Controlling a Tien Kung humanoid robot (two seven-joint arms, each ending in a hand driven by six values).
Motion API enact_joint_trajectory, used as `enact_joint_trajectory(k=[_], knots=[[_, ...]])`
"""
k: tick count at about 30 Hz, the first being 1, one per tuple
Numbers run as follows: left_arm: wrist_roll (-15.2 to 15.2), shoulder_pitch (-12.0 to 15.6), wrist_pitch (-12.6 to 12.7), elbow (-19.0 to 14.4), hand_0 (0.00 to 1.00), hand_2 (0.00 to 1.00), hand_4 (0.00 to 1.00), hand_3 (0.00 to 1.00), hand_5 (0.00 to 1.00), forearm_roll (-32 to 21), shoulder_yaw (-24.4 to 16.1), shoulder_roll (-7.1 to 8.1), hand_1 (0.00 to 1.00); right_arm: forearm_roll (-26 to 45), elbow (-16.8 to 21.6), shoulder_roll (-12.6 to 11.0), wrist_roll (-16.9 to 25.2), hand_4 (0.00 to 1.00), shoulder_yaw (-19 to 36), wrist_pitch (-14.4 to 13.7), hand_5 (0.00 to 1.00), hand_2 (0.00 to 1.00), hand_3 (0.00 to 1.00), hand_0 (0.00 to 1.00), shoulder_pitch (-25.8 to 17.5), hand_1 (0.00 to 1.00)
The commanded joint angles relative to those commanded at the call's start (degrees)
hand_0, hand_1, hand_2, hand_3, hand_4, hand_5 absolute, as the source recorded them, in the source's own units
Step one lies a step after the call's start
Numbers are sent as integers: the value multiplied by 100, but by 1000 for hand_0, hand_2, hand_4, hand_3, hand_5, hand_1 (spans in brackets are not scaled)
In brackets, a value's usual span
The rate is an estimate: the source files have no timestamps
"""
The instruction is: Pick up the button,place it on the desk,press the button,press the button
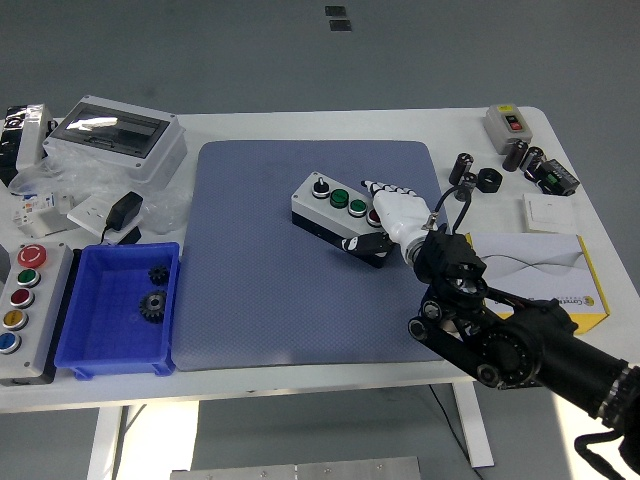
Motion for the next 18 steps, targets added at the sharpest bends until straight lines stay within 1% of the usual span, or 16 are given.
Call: enact_joint_trajectory(k=[4,5,8,11,12,17,18], knots=[[-4,-8,-2,0,626,521,670,599,270,9,-5,1,577,-2,-38,10,-11,998,-60,-121,615,998,998,998,18,977],[-6,-11,-4,0,626,521,668,598,267,13,-4,0,577,-1,-51,13,-12,998,-83,-160,625,959,998,811,22,884],[-14,-19,-9,0,626,521,668,598,267,20,-2,-3,577,21,-87,23,-9,998,-163,-227,625,959,998,811,33,884],[-22,-21,-14,0,626,521,668,598,267,2,19,-4,577,38,-122,38,-19,998,-253,-235,625,959,998,811,46,884],[-24,-22,-15,0,626,520,668,597,265,-2,23,-4,577,38,-135,42,-25,998,-281,-233,519,802,998,426,51,688],[-34,-25,-19,0,626,520,668,597,265,-12,36,-2,577,32,-185,51,-40,998,-388,-283,519,802,998,426,74,688],[-35,-25,-20,0,626,520,666,595,265,-14,39,-2,577,34,-188,51,-34,737,-400,-310,241,606,866,245,76,480]])
